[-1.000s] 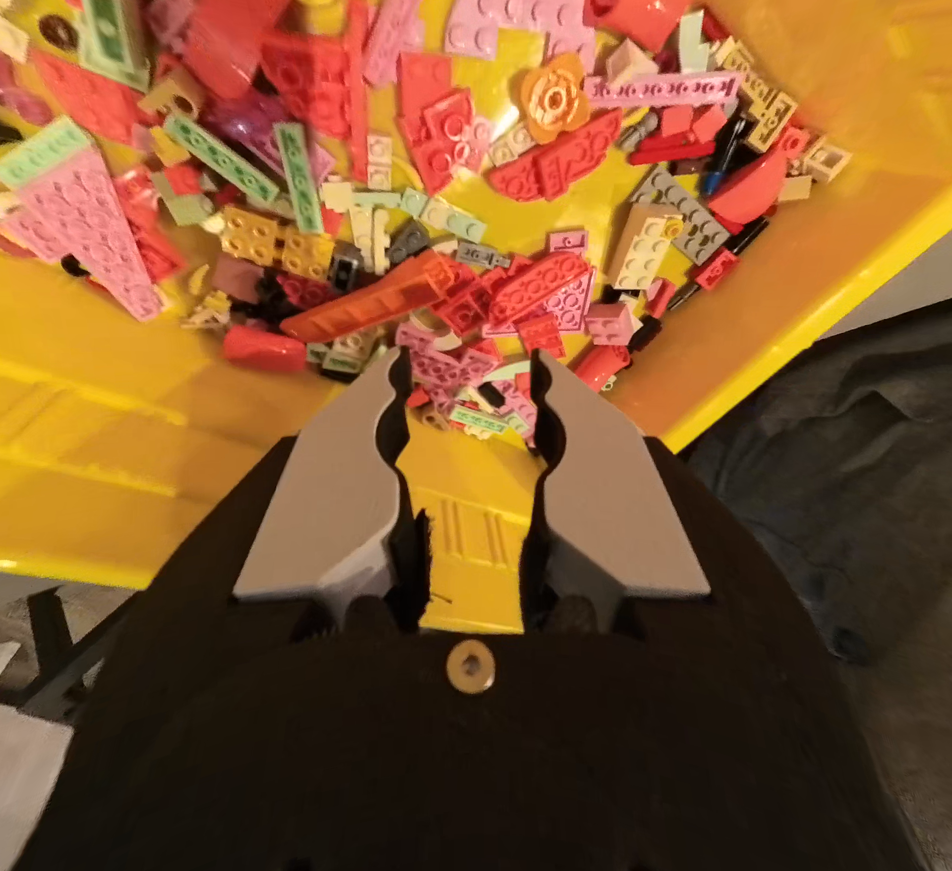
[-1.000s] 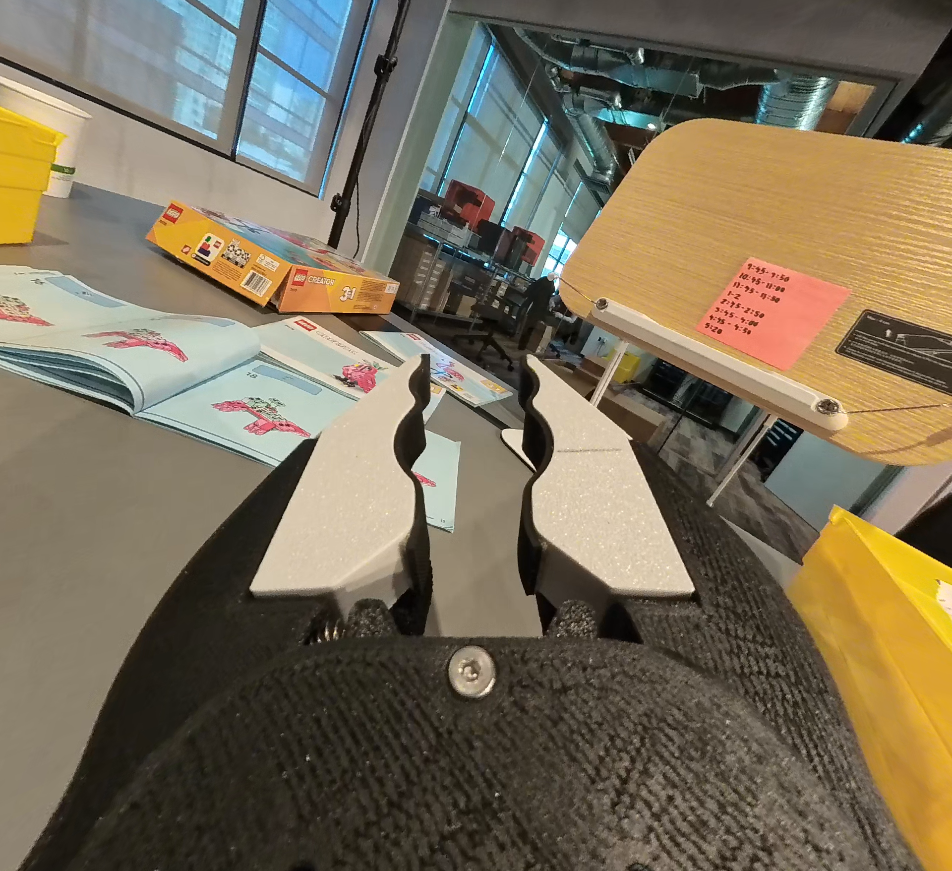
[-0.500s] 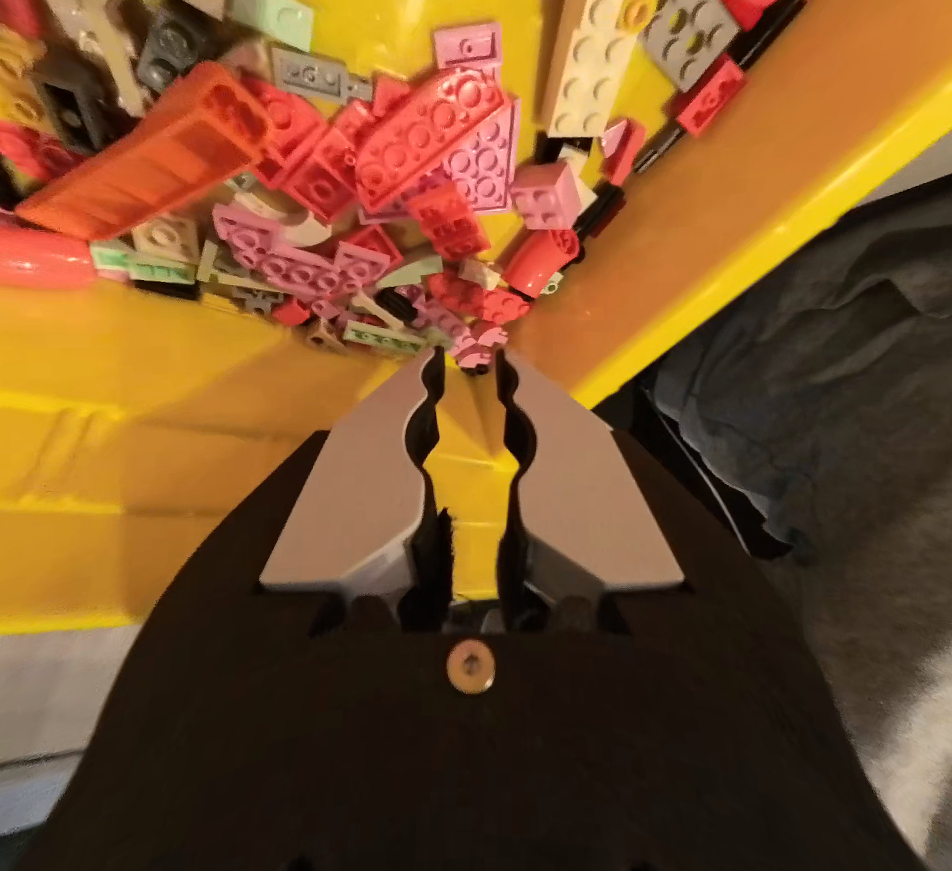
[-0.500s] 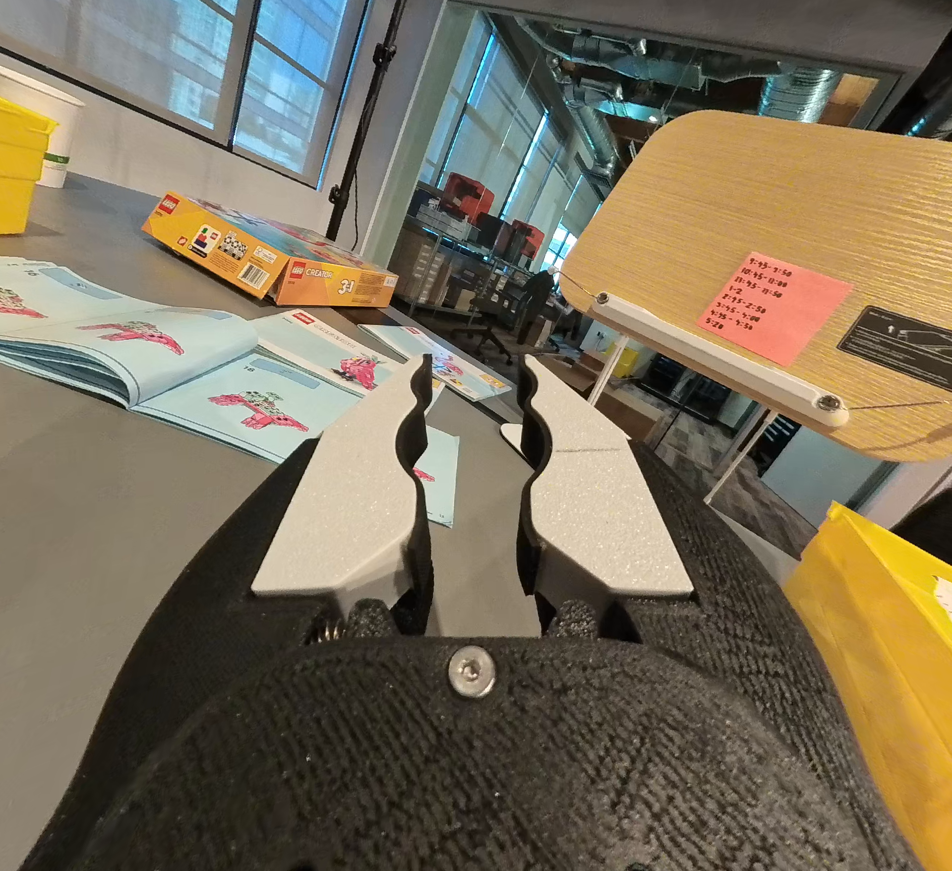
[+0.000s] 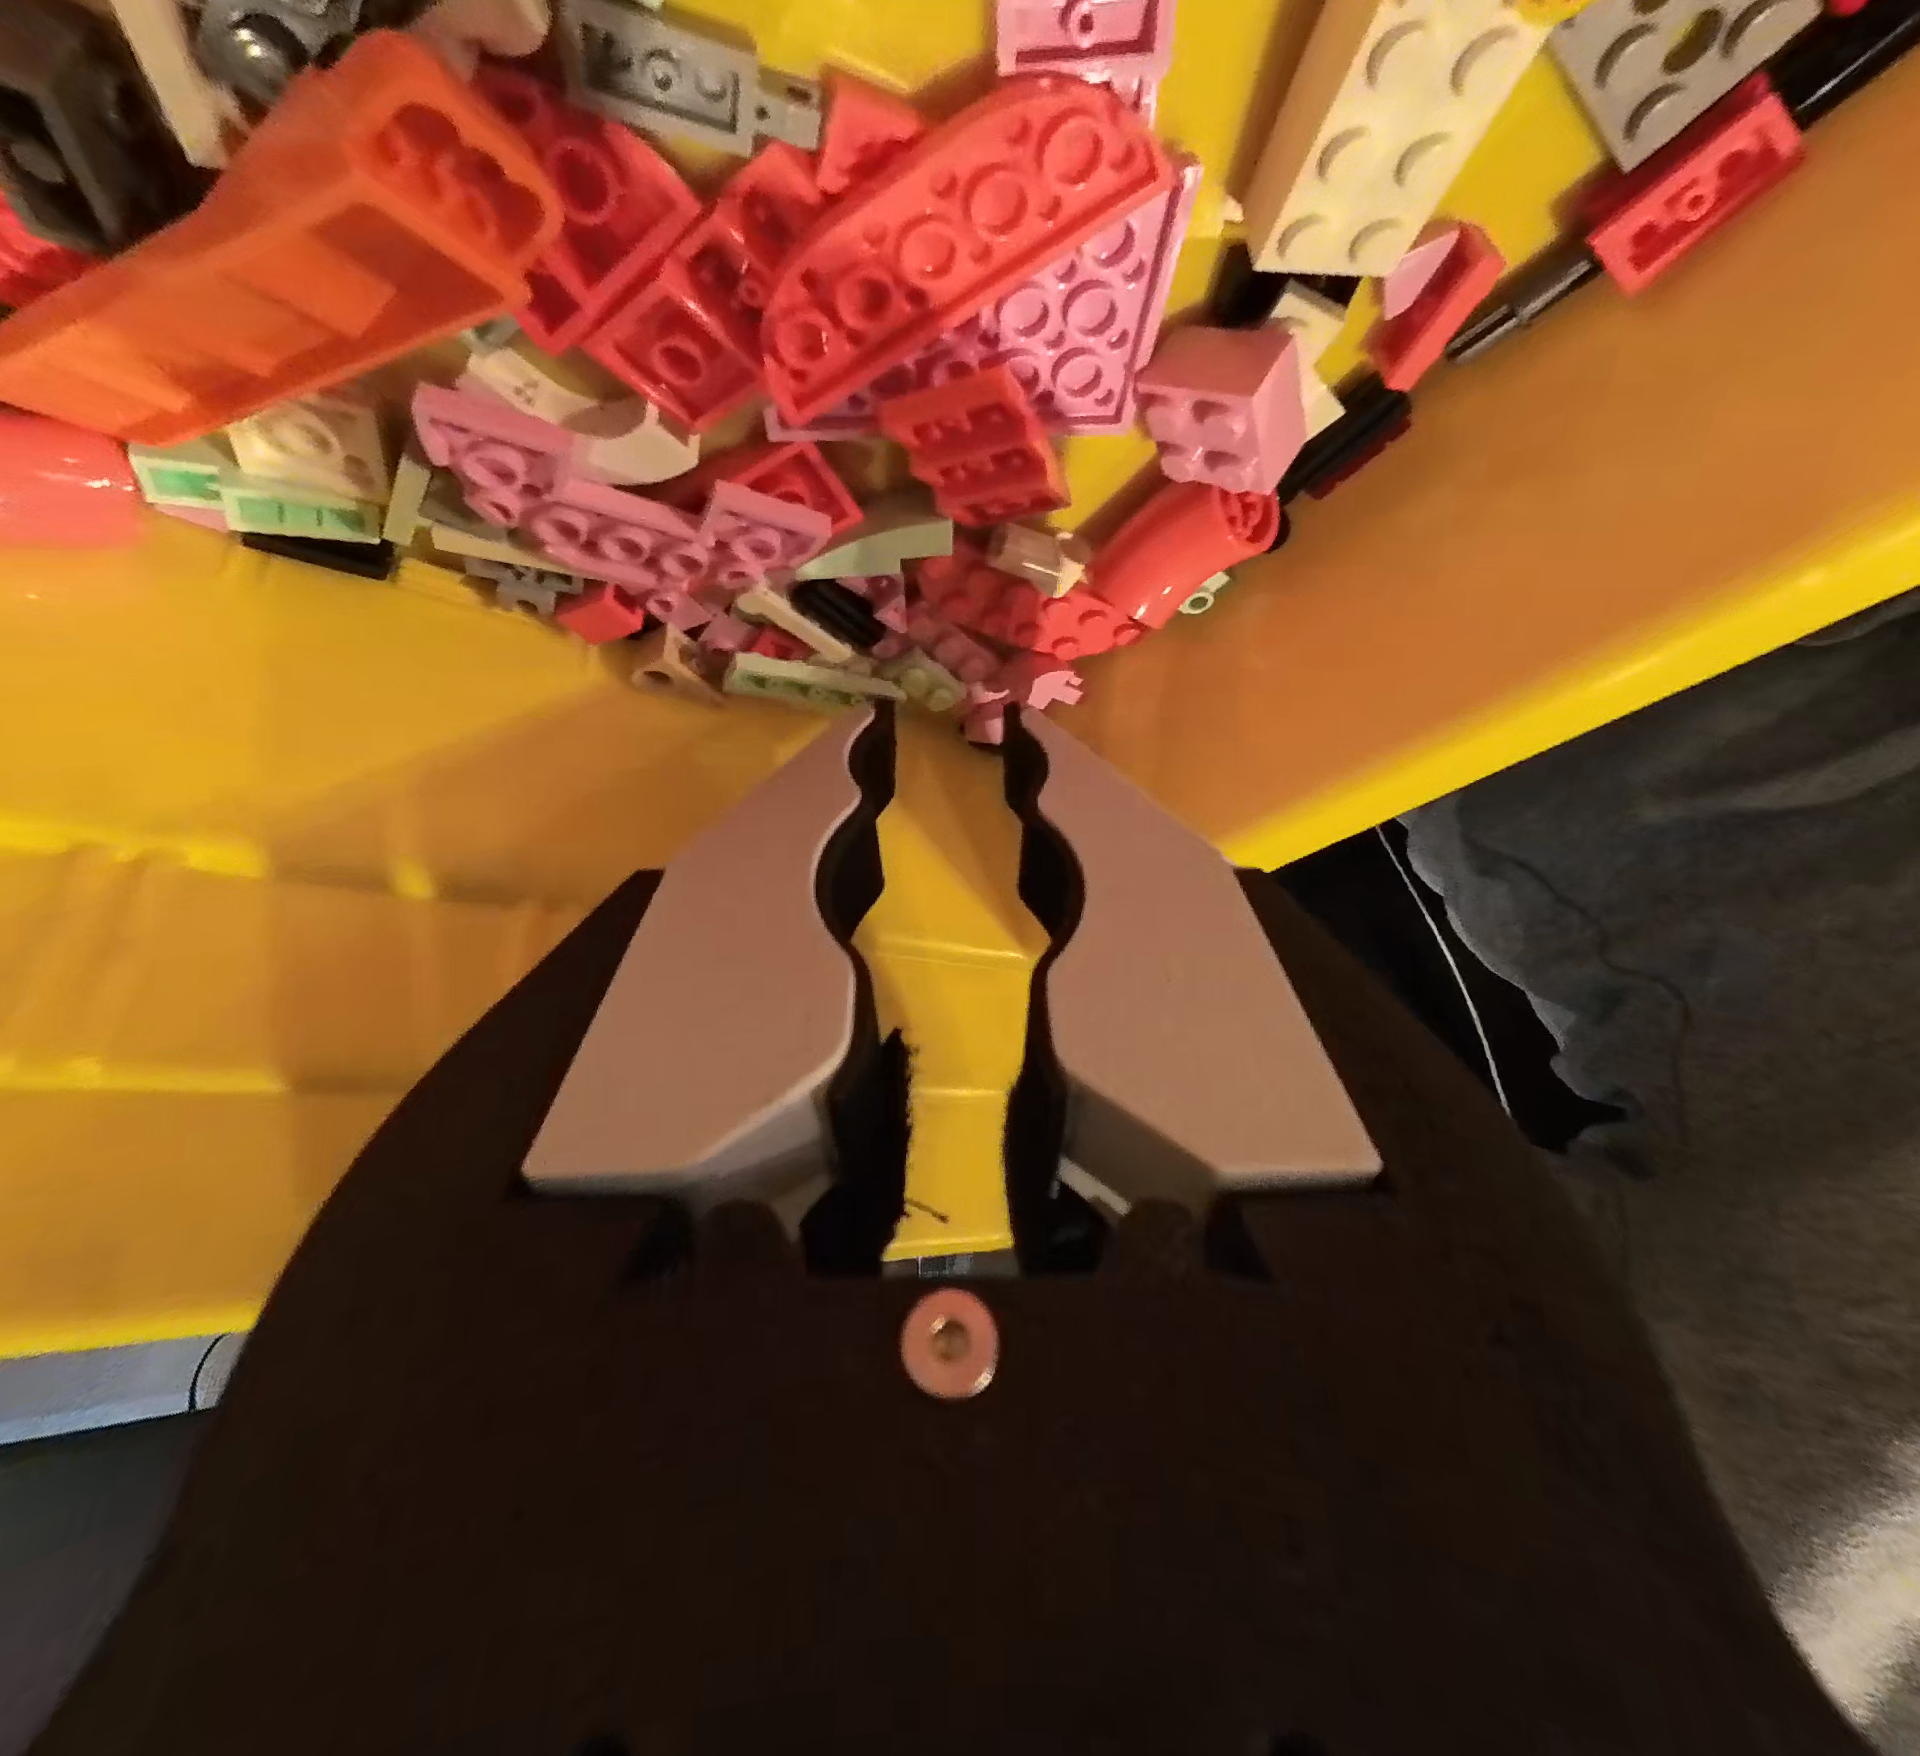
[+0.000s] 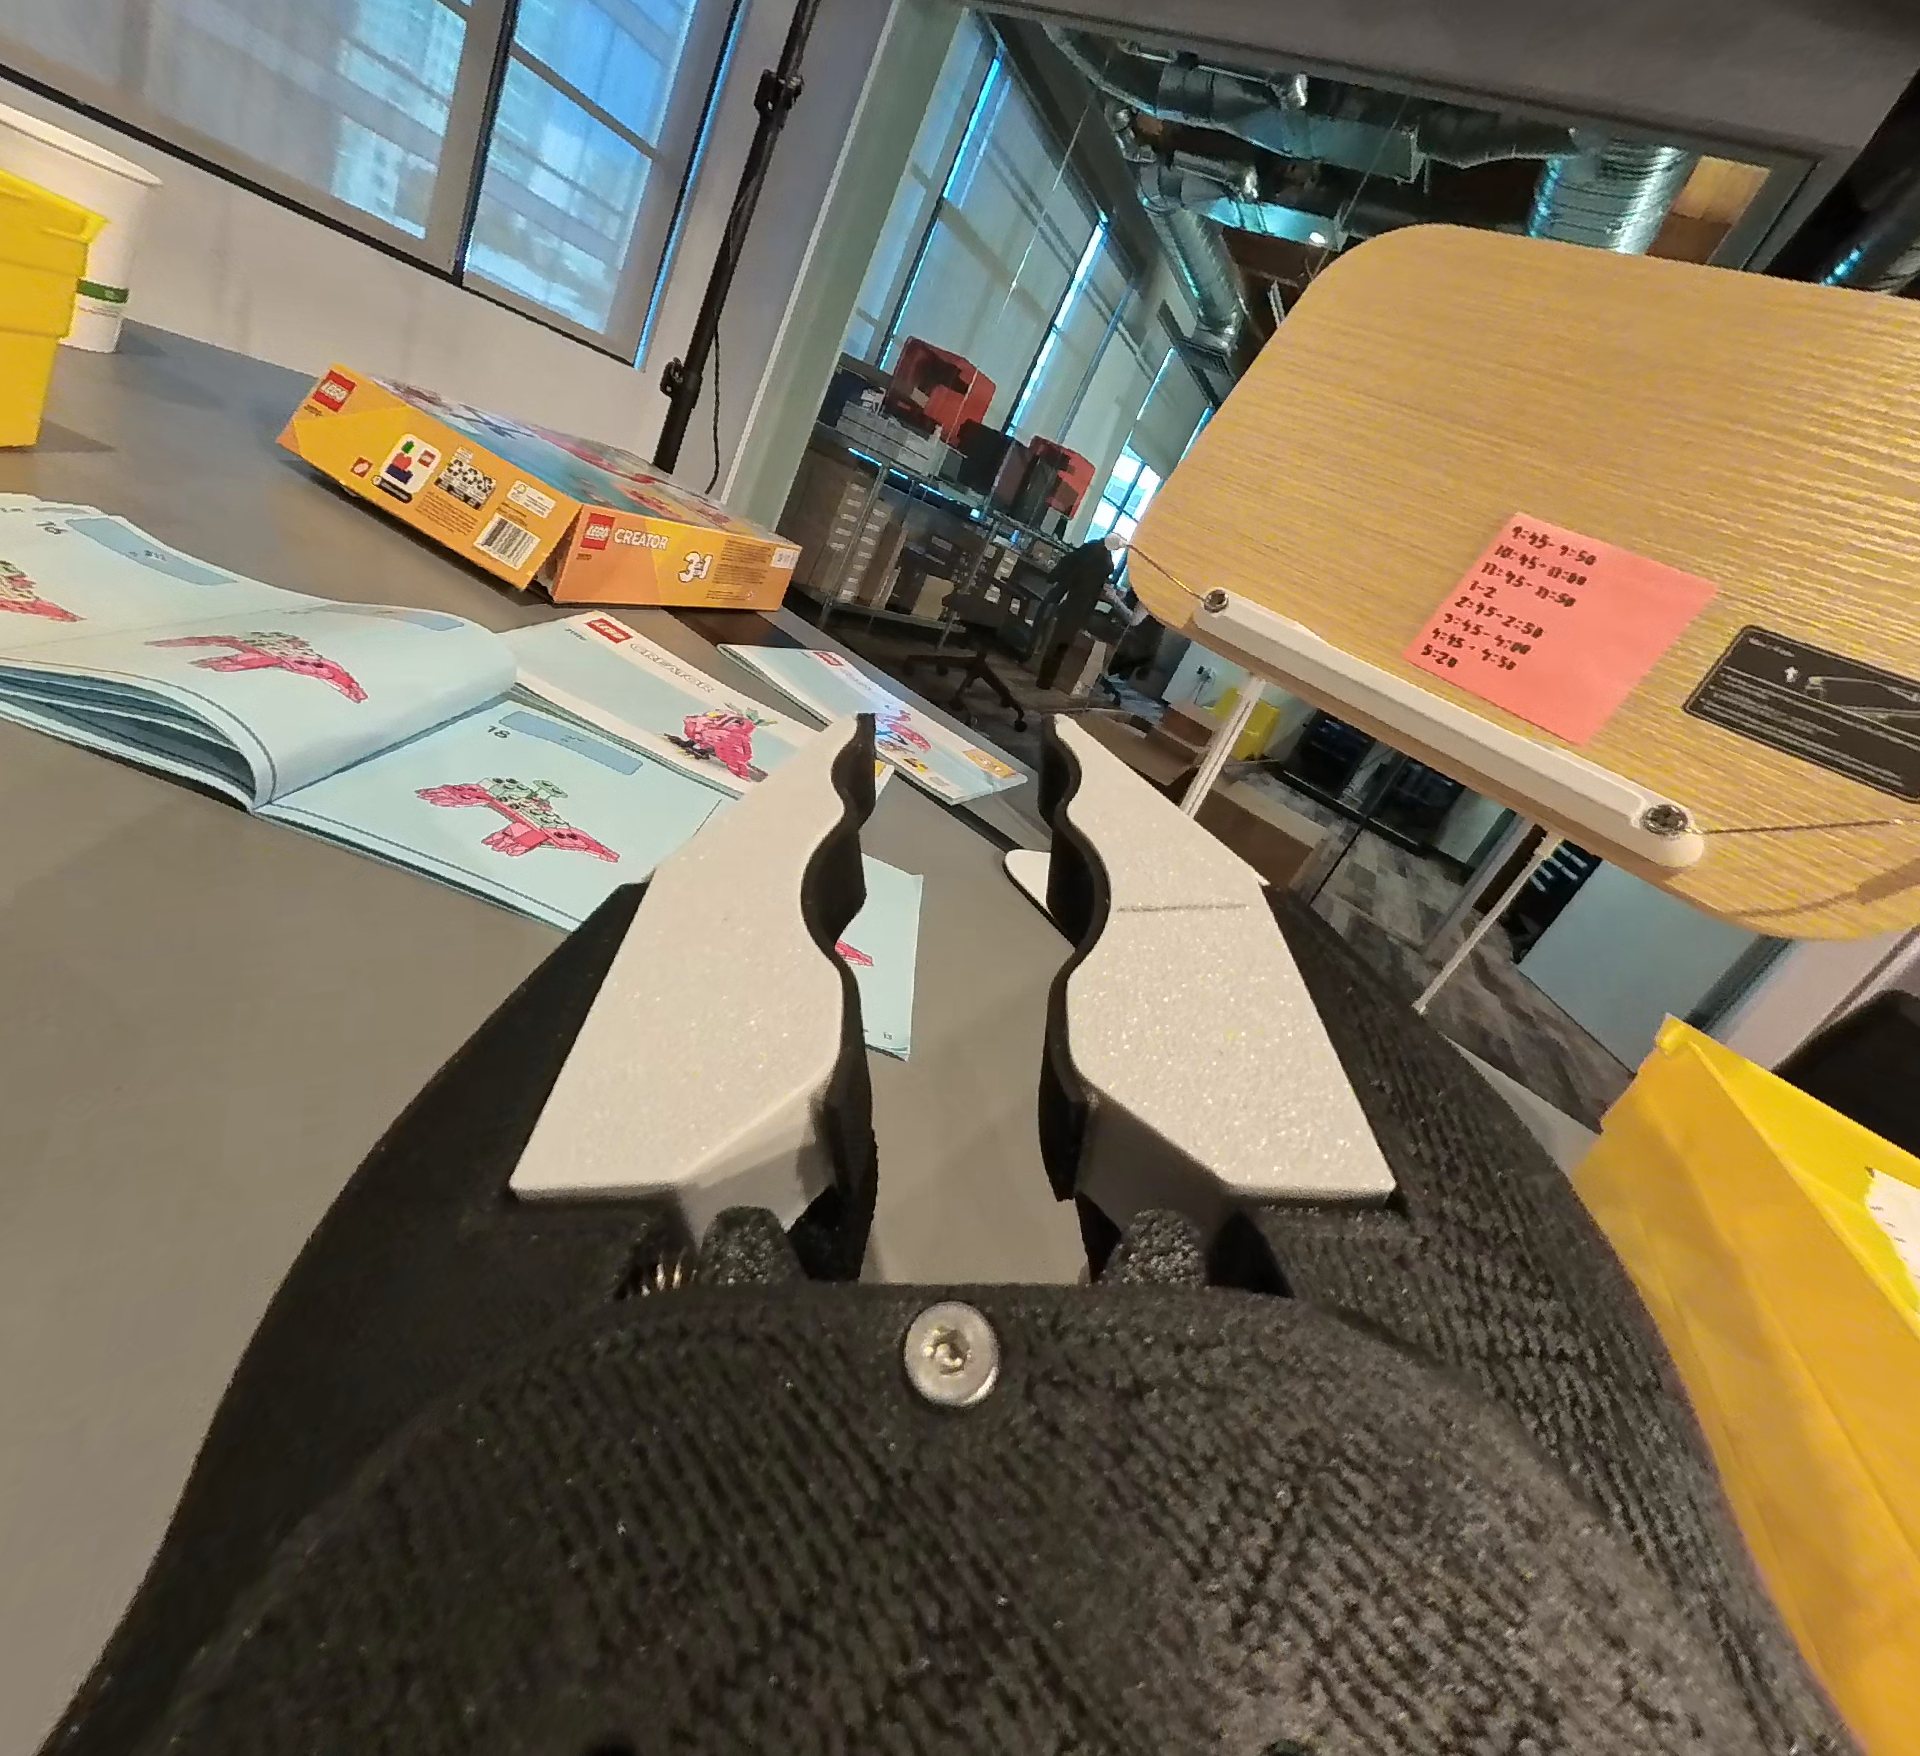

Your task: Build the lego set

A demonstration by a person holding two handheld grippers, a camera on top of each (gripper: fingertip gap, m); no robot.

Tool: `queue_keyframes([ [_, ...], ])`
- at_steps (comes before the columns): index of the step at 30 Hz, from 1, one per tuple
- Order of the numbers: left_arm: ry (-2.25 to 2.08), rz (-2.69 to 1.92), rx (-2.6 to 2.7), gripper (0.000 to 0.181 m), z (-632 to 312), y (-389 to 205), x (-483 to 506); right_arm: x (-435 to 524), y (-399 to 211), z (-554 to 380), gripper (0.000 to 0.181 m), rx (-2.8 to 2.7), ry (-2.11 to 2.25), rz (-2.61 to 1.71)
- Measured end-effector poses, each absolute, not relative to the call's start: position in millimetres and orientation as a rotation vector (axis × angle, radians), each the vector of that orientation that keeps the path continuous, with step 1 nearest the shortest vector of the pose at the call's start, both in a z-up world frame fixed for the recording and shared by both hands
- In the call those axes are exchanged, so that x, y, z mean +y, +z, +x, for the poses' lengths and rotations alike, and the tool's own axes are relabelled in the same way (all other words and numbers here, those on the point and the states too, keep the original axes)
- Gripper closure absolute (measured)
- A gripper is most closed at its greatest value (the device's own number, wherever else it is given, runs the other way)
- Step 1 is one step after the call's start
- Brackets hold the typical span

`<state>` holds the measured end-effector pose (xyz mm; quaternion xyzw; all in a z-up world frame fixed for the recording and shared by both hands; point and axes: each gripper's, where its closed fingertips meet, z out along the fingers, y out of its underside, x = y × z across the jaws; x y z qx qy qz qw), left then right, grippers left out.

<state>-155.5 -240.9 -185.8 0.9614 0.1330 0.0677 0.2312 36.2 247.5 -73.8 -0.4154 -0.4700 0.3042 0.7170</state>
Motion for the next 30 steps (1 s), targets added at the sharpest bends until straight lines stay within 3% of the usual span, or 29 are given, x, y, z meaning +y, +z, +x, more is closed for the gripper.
queue_keyframes([
  [11,0.280,2.706,0.417,0.153,-155,-189,-230,247,-75,36,0.153,-1.046,0.666,-0.918],
  [17,0.177,2.782,0.364,0.171,-162,-192,-223,247,-74,35,0.154,-1.047,0.664,-0.916],
  [30,0.078,3.076,0.187,0.174,-164,-179,-173,244,-74,34,0.154,-1.055,0.671,-0.905],
])
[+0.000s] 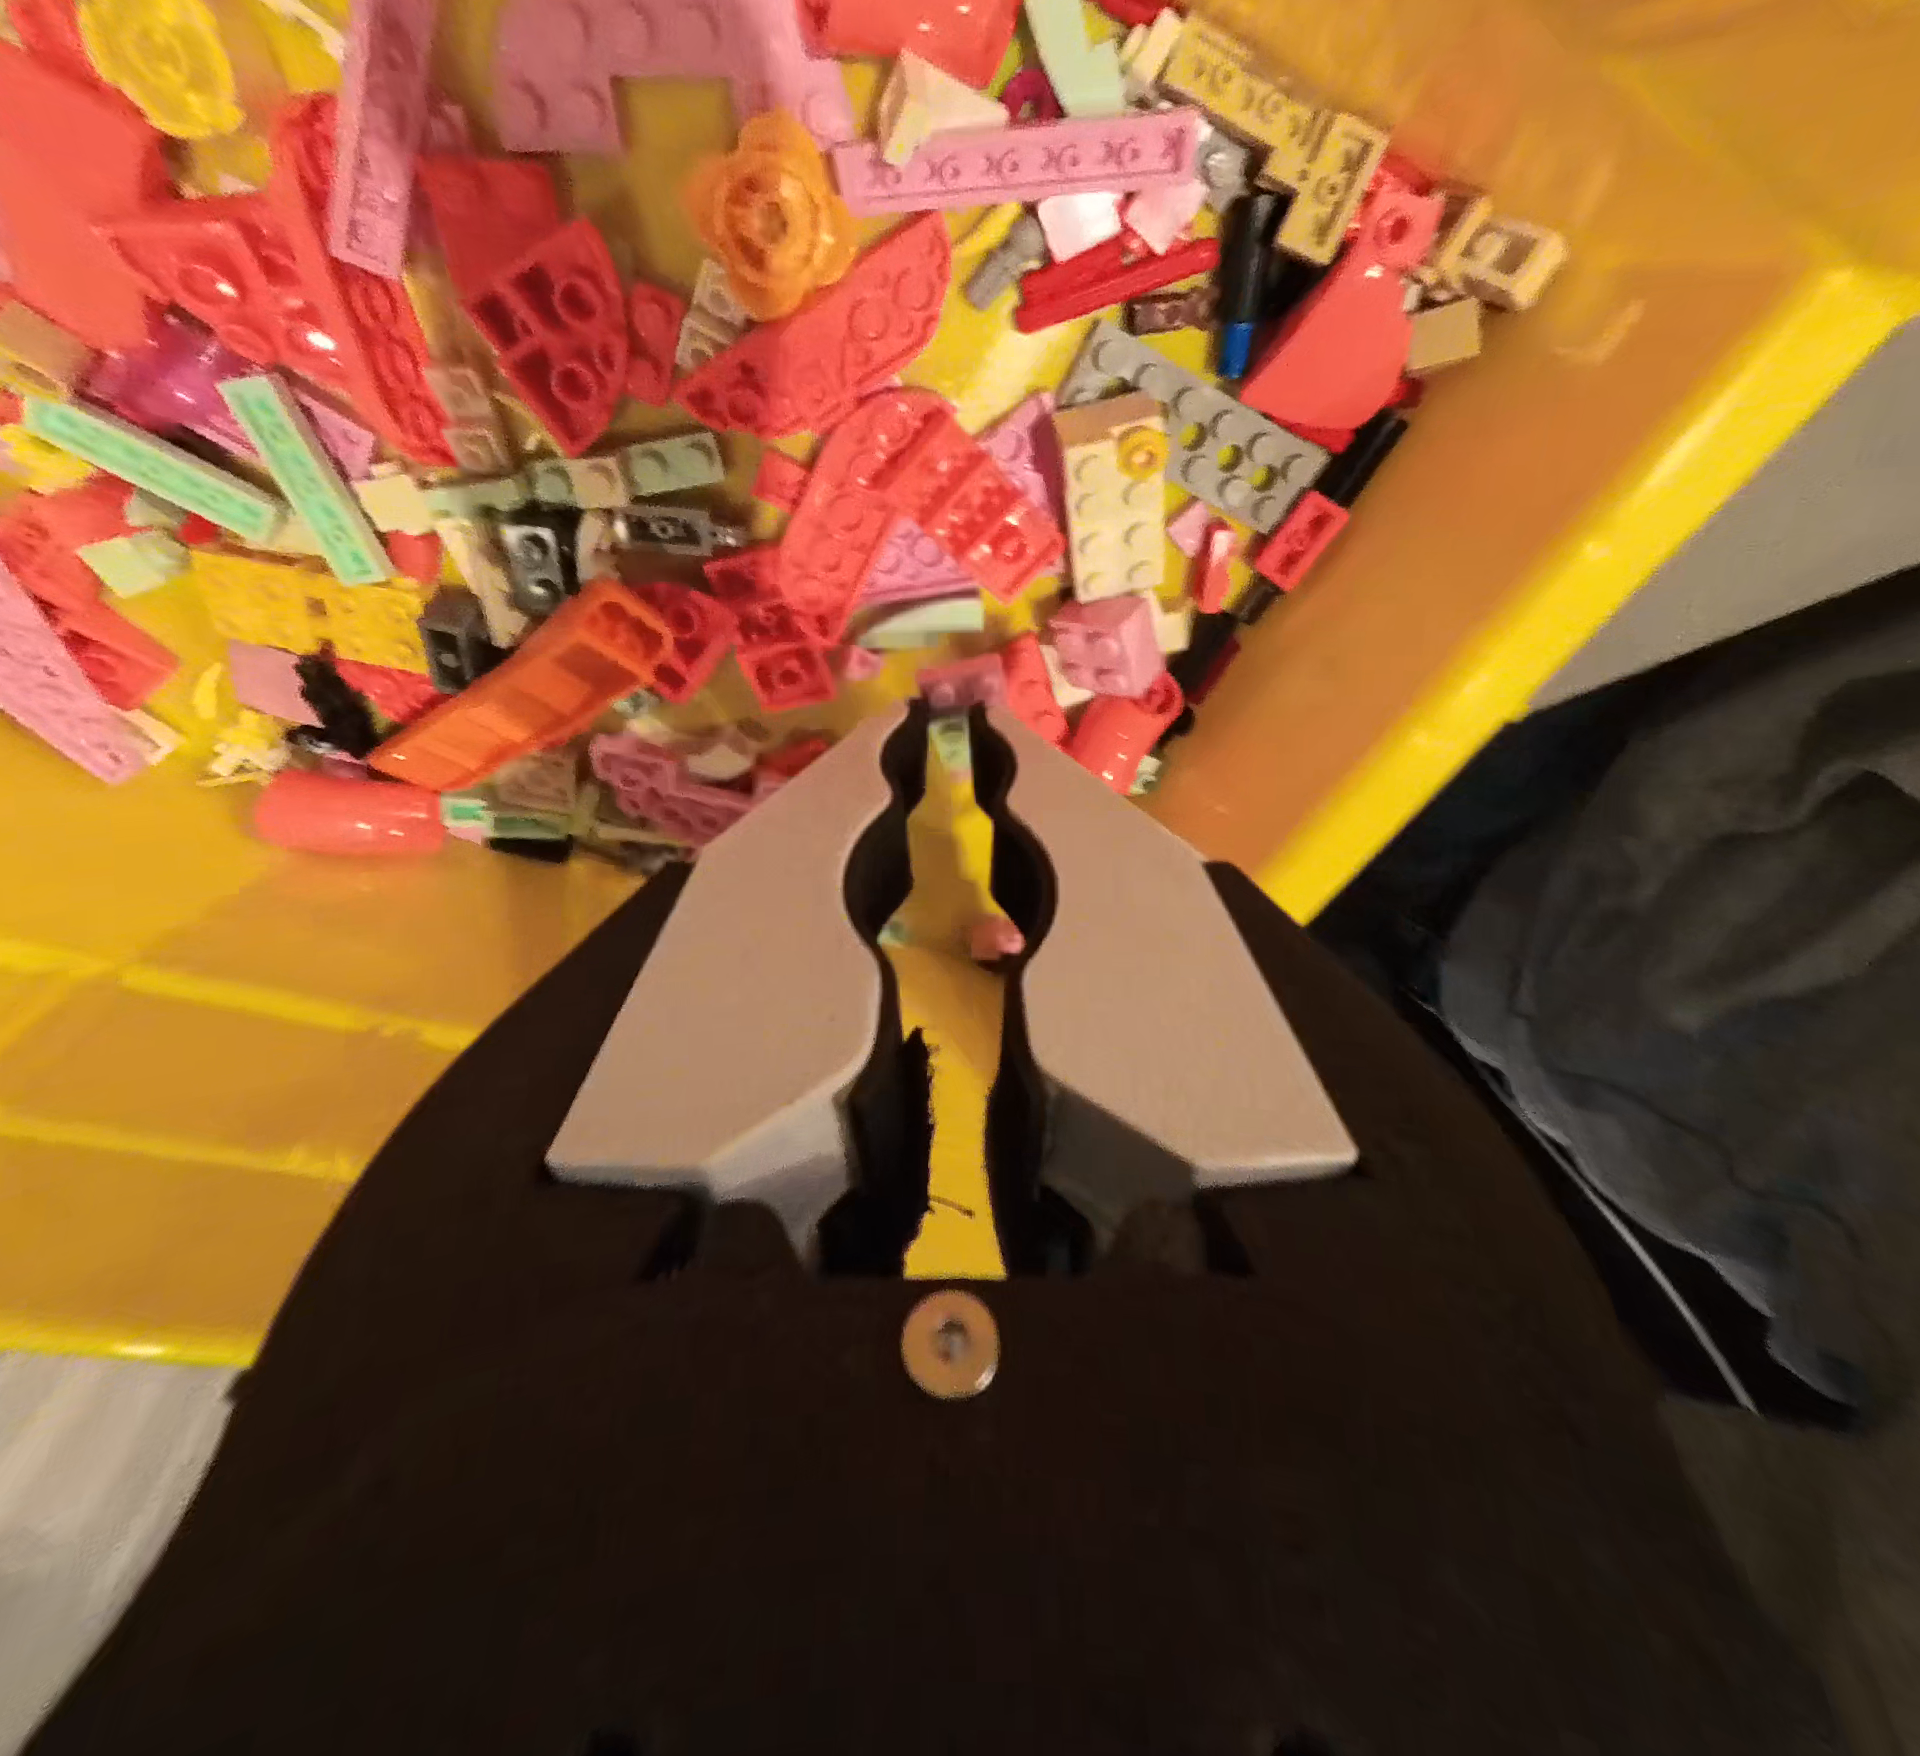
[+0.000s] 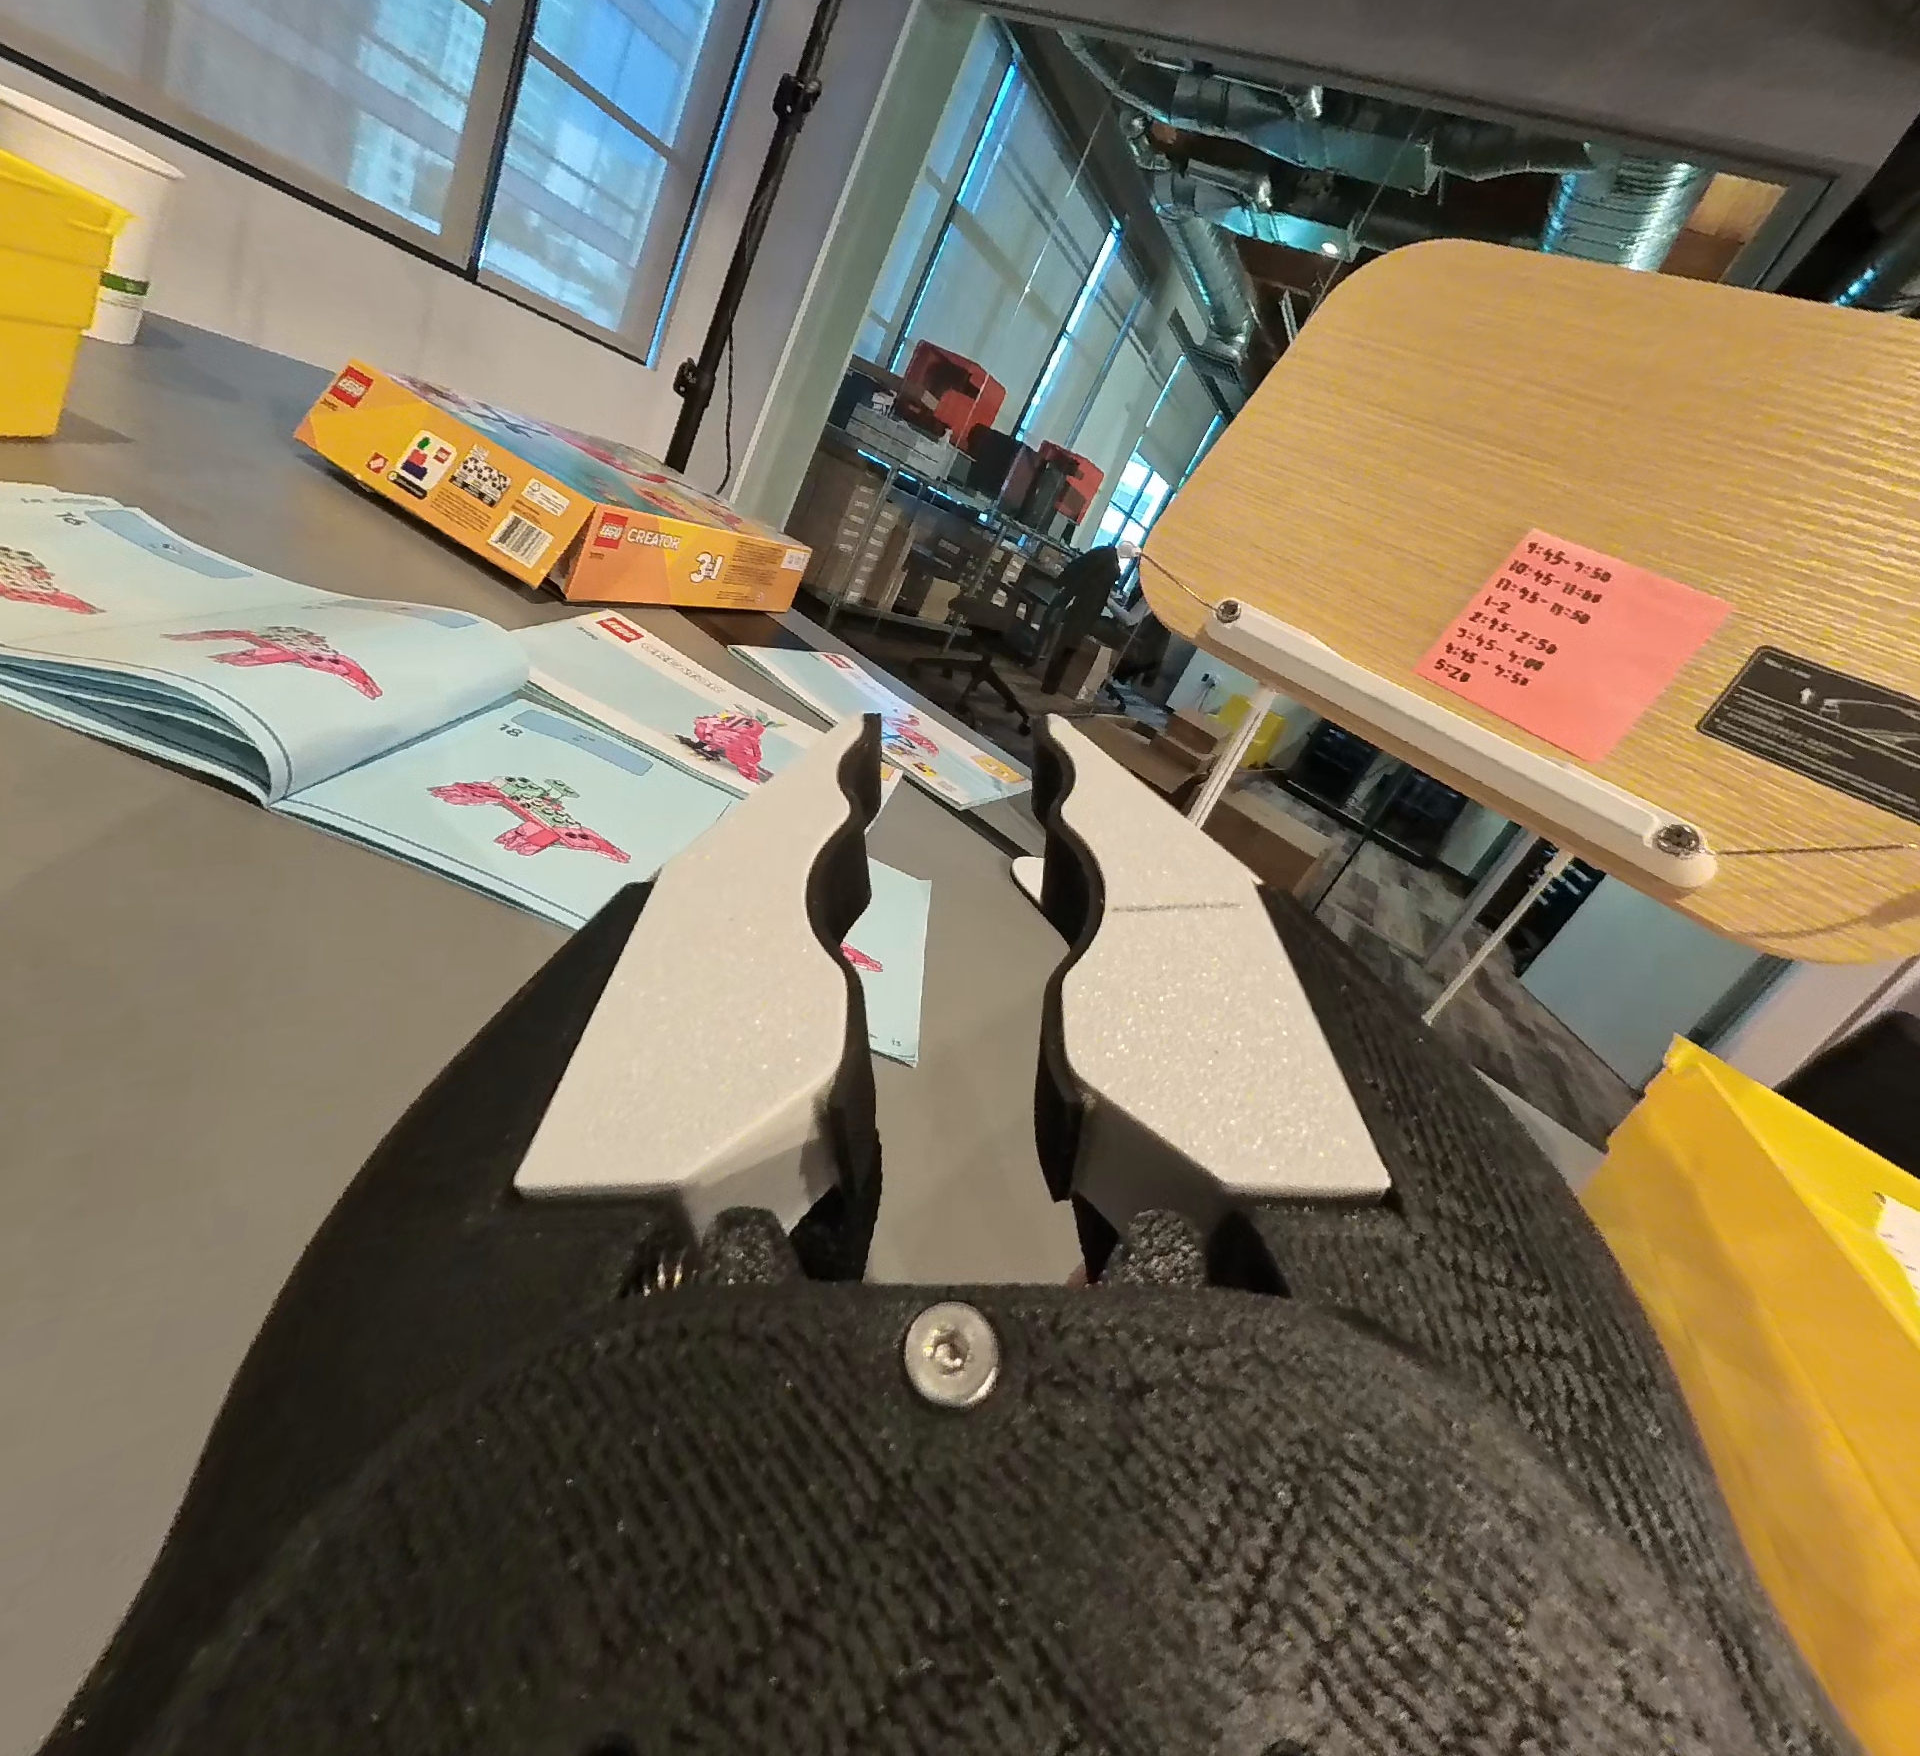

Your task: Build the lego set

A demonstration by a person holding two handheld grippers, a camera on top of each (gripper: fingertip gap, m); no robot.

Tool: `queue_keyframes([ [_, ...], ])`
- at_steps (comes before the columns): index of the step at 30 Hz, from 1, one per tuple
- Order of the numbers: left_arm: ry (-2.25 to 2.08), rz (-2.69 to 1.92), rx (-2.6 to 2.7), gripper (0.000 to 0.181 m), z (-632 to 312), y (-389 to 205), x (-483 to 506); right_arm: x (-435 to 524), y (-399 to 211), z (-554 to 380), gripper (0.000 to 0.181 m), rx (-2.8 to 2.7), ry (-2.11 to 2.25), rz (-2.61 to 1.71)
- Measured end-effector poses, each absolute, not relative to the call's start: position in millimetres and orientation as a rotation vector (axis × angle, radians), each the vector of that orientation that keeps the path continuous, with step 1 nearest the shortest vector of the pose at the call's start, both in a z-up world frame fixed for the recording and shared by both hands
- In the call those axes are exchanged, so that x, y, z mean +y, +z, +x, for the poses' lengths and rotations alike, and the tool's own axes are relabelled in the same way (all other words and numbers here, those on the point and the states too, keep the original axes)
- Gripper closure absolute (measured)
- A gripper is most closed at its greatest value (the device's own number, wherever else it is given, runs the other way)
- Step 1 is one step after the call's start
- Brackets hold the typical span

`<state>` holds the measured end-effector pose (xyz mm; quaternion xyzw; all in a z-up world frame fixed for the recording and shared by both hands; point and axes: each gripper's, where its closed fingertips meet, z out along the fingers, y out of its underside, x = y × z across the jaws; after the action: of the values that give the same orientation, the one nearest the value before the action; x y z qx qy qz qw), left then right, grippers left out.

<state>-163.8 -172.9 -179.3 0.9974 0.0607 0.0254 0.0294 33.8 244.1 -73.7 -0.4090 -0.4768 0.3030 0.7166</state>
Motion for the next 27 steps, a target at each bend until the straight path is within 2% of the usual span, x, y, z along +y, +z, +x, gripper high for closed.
queue_keyframes([
  [13,0.314,3.075,0.263,0.163,-159,-189,-179,242,-74,32,0.154,-1.067,0.675,-0.901],
  [17,0.293,3.082,0.243,0.144,-164,-191,-179,242,-75,32,0.154,-1.069,0.671,-0.901],
  [21,0.293,3.082,0.184,0.148,-163,-192,-180,242,-75,32,0.154,-1.072,0.670,-0.902],
  [24,0.356,3.062,0.148,0.164,-156,-193,-182,241,-75,31,0.154,-1.074,0.668,-0.899],
  [27,0.370,3.050,0.152,0.165,-150,-193,-188,241,-73,32,0.154,-1.071,0.662,-0.891],
])
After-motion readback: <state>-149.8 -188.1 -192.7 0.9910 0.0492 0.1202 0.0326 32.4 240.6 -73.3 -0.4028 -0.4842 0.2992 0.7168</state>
